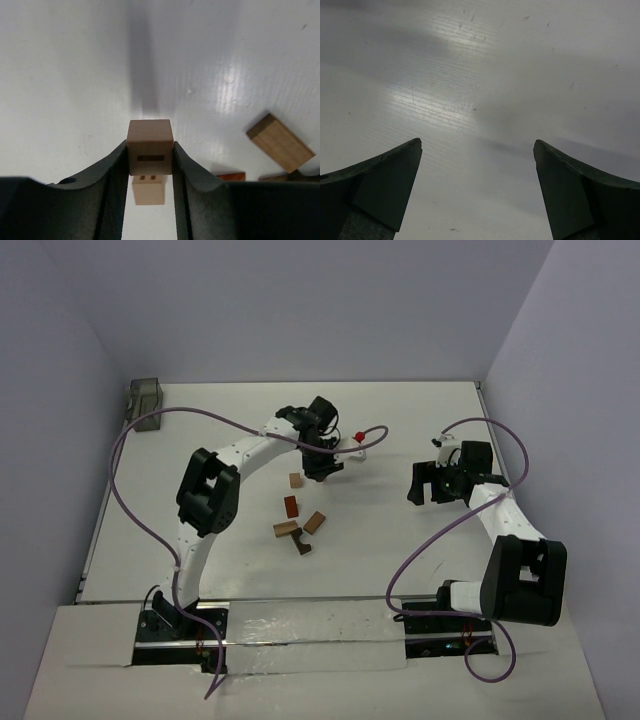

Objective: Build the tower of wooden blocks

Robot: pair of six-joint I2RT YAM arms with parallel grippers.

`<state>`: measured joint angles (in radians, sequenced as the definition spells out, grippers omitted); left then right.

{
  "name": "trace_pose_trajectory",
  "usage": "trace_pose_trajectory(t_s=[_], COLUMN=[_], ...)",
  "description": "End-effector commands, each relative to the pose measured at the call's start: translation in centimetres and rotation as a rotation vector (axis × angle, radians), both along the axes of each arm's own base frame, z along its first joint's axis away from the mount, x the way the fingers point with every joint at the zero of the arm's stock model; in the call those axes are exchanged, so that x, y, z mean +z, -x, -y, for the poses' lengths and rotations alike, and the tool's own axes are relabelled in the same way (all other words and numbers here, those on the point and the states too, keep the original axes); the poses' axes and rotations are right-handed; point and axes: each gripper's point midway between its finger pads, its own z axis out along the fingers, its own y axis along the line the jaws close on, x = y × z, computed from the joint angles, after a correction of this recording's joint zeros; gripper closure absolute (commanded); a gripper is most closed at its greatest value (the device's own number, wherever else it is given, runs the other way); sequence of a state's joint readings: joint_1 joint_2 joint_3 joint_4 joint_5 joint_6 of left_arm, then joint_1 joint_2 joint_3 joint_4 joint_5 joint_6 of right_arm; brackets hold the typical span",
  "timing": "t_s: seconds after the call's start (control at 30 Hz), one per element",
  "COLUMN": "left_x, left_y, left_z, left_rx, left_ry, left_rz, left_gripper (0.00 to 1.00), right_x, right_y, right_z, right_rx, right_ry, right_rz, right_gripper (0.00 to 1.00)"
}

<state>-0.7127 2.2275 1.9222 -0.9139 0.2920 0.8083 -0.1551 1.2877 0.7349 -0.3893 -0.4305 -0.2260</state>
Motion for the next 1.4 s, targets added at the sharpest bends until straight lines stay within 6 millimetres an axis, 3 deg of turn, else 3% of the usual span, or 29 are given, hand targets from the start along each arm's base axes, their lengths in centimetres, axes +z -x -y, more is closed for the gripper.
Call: trace_pose_trajectory(t_s=[0.0,0.37,0.7,1.23,1.37], left_x=[-0.3,-2.2,-3.1,-3.0,-2.4], left_y=[-0.5,-1.4,-1.7,-0.9,-1.1], left_z=[-0.6,-3.5,-4.0,-4.4,-4.4], left_rx=[-0.048,-0.012,0.020,0.021,0.025], left_ry=[-0.022,-0.067,-0.089,-0.084,-0.073], left_rz=[-0.018,-0.045,-0.042,-0.055,-0.044], left_gripper=[0.79,0.75,0.71,0.49,0.35], right_x=[1.4,1.5,1.5,1.5,1.5], right_y=[-1.5,-1.5,-1.5,-1.5,-1.5], right_z=[0.1,0.0,0.0,-0.1,-0.1], right_rx=[0.015,0.016,0.017,0.020,0.019], right_ry=[0.016,0.012,0.005,0.002,0.002], right_rz=[0.058,0.058,0.056,0.053,0.054], right_gripper=[0.00,0.00,0.00,0.00,0.00])
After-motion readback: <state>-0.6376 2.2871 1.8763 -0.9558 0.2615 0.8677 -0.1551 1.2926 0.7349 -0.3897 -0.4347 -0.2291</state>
